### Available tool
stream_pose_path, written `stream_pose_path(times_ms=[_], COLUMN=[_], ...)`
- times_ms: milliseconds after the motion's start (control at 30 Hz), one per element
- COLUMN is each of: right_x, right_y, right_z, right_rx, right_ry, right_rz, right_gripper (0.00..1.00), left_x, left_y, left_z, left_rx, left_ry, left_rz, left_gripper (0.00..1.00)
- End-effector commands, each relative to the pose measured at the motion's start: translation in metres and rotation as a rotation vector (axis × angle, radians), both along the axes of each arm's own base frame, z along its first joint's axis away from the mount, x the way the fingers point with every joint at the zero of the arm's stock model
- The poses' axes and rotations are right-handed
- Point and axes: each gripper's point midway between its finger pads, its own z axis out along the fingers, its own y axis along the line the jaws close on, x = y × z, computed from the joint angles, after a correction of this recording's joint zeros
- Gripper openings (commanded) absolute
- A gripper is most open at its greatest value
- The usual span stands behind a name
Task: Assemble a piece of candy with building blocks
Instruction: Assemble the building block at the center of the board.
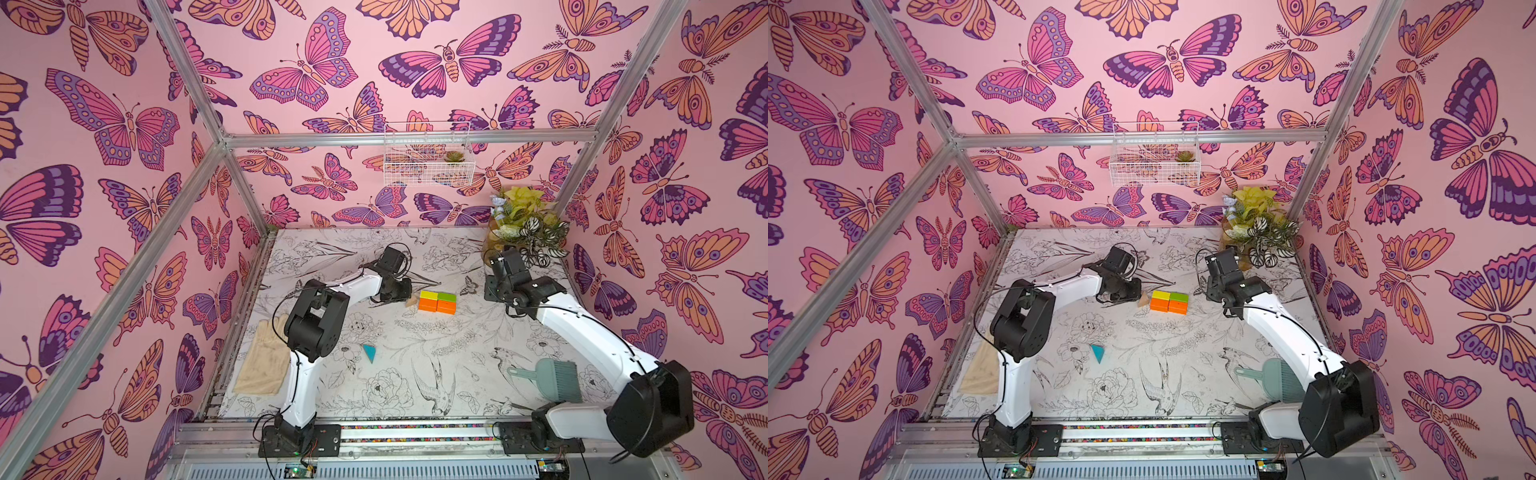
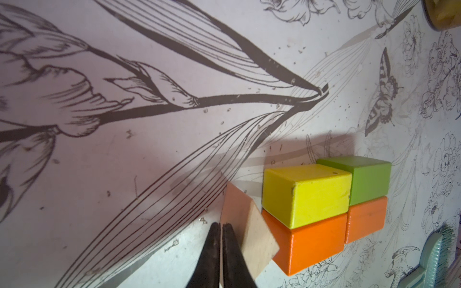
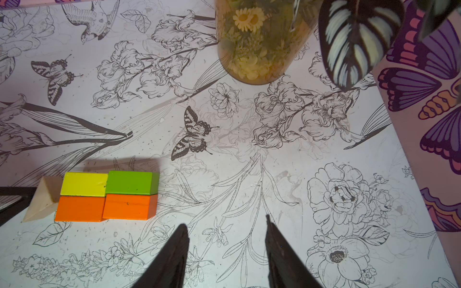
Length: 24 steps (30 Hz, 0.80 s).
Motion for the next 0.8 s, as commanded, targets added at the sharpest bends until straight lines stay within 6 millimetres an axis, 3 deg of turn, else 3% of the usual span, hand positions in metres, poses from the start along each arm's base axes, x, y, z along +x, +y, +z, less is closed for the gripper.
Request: stream_pose_path(times_ms=[0,67,200,367,533,767], right_x=[-0.003,-0.003,-0.002,0.000,0.000,-0.001], right_y=[-0.003,-0.003,0.001,0.006,0.006,0.004], right_z=[-0.007,-0.009,-0.013,-0.017,-0.016,-0.015], right_rx=[-0.019,-0.017,-0.007,0.007,0.006,-0.002], right_ry=[0.033,0.036,0.051,0.079,0.078,0.082], right_rz=[0.004,0.007,0.015,0.026,0.027,0.025], right_gripper=[0.52,0.52,0.52,0.52,0.52,0.52], left_x=[-0.004,-0.007,-0.017,-0.034,-0.052,-0.067], left_y=[0.005,0.012,0.031,0.050,0.036,0.014], left_z=[-0.005,0.000,0.009,0.011,0.012,-0.001], left_rx=[0.024,0.037,0.098,0.117,0.018,0.005], left_ry=[0.004,-0.028,-0.107,-0.136,-0.149,-0.135], left_rz=[0.002,-0.009,-0.048,-0.066,-0.144,-0.254], left_gripper=[0.09,0.12,0.34,0.38,0.36,0.41])
